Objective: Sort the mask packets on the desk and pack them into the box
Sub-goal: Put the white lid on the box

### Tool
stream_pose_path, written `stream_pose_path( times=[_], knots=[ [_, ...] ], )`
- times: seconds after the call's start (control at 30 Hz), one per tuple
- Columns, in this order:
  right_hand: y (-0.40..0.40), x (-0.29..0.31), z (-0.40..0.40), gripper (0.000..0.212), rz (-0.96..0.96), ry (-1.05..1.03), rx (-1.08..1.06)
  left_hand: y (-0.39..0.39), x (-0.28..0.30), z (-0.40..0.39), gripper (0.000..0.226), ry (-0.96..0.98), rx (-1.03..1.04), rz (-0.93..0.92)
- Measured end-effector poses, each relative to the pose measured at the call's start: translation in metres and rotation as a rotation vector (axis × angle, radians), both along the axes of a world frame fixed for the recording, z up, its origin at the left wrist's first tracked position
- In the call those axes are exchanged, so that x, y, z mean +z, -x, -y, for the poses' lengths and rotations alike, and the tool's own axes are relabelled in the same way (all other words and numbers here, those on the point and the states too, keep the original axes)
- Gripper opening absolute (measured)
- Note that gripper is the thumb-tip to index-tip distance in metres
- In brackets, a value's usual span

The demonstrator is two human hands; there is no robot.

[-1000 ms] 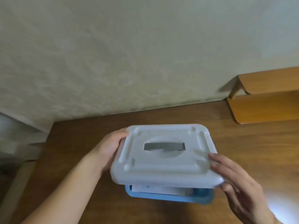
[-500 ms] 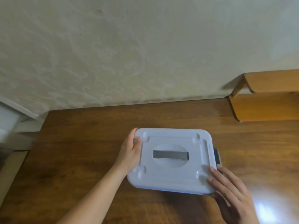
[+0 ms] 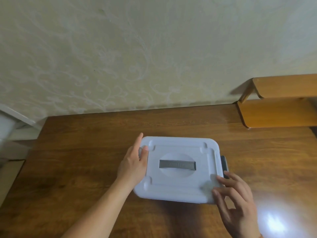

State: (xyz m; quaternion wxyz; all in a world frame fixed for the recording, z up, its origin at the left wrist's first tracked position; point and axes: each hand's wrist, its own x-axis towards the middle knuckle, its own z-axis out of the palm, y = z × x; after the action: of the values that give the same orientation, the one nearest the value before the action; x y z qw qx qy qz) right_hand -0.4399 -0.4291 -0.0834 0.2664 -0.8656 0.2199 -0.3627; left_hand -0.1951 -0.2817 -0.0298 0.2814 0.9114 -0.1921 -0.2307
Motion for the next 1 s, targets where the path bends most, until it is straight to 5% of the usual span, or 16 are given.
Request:
stream_pose_path(
  times=[0.13,0.33,0.4,0.5,0.7,1.0],
  knots=[
    [-0.017,0.016,-0.003,0.027,-0.058,-0.014,-0.115,0.001,-0.001,0.0,0.052,-0.045,0.01,0.033],
    [-0.027,0.03,0.026,0.043,-0.234,-0.449,-0.271,-0.006,0.003,-0.02,0.078,0.163,0.314,-0.386],
    [-0.029,0.032,0.032,0.065,-0.365,-0.78,-0.303,-0.007,0.005,-0.03,0.056,0.229,0.328,-0.537],
    [-0.032,0.034,0.031,0.041,-0.473,-1.076,-0.222,-0.002,0.008,-0.035,0.025,0.259,0.367,-0.634],
    [-0.04,0.045,0.024,0.042,-0.497,-0.943,-0.272,0.001,0.008,-0.029,0.017,0.257,0.355,-0.436],
    [-0.044,0.059,0.016,0.022,-0.538,-0.589,-0.28,0.002,0.004,-0.035,0.023,-0.033,0.111,-0.147]
  ],
)
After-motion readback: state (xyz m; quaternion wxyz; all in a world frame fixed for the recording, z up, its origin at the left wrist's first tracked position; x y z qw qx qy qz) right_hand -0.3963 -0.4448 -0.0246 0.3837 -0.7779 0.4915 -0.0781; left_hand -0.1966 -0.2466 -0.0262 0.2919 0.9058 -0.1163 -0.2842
